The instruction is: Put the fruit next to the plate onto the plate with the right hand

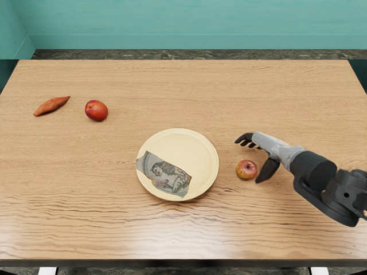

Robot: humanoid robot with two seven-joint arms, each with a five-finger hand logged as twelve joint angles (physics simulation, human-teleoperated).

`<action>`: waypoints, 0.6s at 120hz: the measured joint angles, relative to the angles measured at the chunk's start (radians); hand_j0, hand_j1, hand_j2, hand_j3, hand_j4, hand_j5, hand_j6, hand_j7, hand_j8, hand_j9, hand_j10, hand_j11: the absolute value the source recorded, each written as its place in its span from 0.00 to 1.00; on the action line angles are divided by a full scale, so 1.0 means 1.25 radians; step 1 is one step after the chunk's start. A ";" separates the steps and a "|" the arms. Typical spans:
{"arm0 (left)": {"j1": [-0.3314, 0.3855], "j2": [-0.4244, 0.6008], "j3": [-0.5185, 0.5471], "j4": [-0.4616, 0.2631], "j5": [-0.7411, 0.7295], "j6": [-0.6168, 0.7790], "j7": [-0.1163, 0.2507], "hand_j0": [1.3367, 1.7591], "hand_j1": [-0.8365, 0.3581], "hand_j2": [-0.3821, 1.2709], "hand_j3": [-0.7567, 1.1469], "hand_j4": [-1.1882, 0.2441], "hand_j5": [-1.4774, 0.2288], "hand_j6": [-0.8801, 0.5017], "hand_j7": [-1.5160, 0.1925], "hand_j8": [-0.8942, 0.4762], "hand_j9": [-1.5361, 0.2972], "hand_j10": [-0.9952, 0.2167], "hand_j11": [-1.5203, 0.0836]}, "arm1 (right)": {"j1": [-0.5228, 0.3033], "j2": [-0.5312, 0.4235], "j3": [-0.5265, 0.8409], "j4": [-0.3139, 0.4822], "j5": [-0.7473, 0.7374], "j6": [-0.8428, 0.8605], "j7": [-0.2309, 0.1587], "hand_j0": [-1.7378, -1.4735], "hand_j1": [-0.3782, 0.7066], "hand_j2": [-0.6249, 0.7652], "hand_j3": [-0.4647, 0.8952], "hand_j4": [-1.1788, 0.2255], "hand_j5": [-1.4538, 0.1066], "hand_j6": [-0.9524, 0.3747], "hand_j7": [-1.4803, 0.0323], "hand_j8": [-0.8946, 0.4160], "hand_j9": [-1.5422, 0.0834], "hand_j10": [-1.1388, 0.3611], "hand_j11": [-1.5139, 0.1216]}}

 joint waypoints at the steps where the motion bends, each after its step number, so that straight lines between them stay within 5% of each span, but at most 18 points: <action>1: 0.001 0.000 0.000 0.000 0.000 0.000 0.000 0.76 0.98 0.23 0.40 0.82 0.86 0.63 0.88 0.65 0.83 0.81 0.94 | 0.000 0.001 0.000 0.000 -0.002 0.000 0.000 0.30 0.34 0.41 0.34 0.64 0.69 0.50 0.73 0.46 0.72 0.57 0.70; 72: -0.001 0.000 0.000 0.000 0.000 0.000 0.000 0.76 0.98 0.23 0.40 0.82 0.86 0.63 0.88 0.65 0.83 0.81 0.94 | 0.006 0.019 0.008 0.000 -0.021 -0.002 0.000 0.30 0.17 0.43 0.34 0.74 0.82 0.62 0.87 0.58 0.84 0.67 0.82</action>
